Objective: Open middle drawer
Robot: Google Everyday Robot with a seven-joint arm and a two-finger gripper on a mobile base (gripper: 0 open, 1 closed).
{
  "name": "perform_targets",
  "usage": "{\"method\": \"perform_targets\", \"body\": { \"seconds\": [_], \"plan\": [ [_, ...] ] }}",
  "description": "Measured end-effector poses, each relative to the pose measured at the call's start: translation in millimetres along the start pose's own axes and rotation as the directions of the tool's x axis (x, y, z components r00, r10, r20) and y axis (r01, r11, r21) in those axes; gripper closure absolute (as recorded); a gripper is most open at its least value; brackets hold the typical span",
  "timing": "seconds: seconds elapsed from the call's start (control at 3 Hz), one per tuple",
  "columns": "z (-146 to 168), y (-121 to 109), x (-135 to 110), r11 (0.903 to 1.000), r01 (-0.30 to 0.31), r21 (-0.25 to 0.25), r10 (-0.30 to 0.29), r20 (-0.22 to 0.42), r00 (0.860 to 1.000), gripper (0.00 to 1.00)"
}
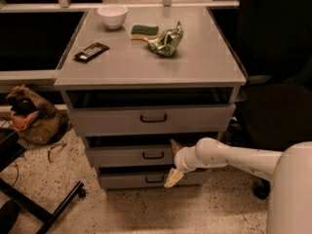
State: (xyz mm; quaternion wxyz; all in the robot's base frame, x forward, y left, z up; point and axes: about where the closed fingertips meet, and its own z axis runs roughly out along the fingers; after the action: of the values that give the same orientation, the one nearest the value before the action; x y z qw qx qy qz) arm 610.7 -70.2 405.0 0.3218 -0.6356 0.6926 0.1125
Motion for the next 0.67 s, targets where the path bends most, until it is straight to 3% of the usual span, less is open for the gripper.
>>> {"method": "perform_targets", "body": {
  "seconds": [0.67],
  "plan": [
    [-1.4,4.4,-4.3,0.9993,0.005,-0.037,-0.006,-0.013,1.000,0.00]
  ]
}}
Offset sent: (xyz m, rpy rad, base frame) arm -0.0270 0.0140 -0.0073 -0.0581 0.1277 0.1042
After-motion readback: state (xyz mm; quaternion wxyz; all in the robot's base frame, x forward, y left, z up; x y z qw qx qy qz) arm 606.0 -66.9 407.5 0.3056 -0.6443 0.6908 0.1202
